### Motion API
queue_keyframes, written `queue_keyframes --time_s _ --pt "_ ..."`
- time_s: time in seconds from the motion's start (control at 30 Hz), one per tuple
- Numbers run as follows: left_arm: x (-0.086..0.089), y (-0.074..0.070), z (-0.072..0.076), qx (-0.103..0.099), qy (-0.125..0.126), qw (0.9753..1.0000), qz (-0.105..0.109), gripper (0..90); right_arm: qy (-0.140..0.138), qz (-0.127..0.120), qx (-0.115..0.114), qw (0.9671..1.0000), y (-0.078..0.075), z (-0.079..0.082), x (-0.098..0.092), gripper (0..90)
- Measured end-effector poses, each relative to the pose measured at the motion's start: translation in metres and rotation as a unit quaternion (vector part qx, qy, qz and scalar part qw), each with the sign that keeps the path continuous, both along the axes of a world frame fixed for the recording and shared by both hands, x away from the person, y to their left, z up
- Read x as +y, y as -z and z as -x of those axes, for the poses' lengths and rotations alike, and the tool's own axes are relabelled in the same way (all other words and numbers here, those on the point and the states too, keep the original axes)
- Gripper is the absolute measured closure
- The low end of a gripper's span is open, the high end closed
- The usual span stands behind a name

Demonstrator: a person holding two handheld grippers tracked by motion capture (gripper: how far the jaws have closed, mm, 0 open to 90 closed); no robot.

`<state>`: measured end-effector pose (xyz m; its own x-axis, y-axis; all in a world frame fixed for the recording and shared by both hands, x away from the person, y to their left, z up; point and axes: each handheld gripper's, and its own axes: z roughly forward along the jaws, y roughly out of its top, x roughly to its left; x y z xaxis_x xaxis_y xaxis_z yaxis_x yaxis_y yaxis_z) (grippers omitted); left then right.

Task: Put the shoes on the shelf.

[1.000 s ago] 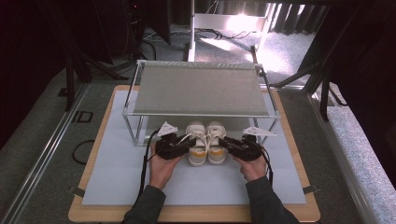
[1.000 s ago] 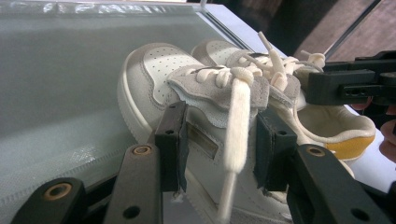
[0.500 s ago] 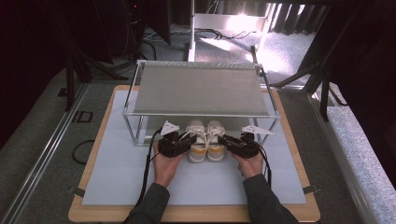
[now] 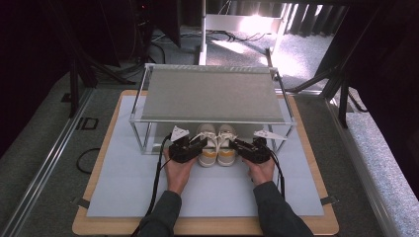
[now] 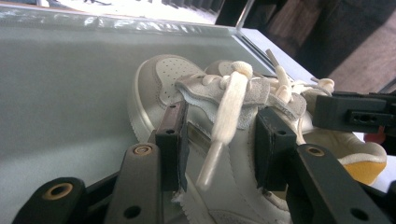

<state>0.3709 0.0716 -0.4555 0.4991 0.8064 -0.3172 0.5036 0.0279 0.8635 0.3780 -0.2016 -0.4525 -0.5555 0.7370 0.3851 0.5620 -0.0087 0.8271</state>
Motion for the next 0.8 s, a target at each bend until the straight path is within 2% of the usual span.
queue_keyframes --time_s 0.17,0.4,0.5,0.53,0.67,0.7,0.73,0.8 --pt "-0.003 0.003 -0.006 -0.004 -0.009 0.9999 0.005 60.2 0.001 -0.001 -0.017 0.9999 0.005 -0.008 -0.001 68.9" --pt "-0.006 0.008 -0.013 -0.007 -0.029 0.9994 0.016 60.3 0.009 0.002 -0.023 0.9997 0.008 -0.016 0.0 68.8" --pt "-0.006 0.009 -0.014 -0.006 -0.037 0.999 0.023 60.4 0.015 -0.003 -0.009 0.9999 0.007 -0.018 0.002 68.9" --pt "-0.006 0.01 -0.015 -0.006 -0.04 0.9989 0.022 60.3 0.011 -0.002 -0.017 0.9998 0.008 -0.019 0.002 68.9" --pt "-0.003 0.012 -0.017 0.006 -0.048 0.9985 0.028 60.6 0.007 0.003 -0.025 0.9997 0.009 -0.026 0.003 68.9" --pt "-0.003 0.014 -0.018 0.009 -0.047 0.9984 0.031 60.6 0.011 -0.001 0.004 0.9999 0.008 -0.023 0.005 68.8" --pt "-0.001 0.015 -0.019 0.007 -0.043 0.9988 0.023 60.6 0.014 -0.001 0.011 0.9998 0.009 -0.023 0.005 68.8" --pt "0.001 0.016 -0.021 0.008 -0.043 0.9988 0.025 60.3 0.017 -0.003 0.015 0.9997 0.009 -0.023 0.006 68.6"
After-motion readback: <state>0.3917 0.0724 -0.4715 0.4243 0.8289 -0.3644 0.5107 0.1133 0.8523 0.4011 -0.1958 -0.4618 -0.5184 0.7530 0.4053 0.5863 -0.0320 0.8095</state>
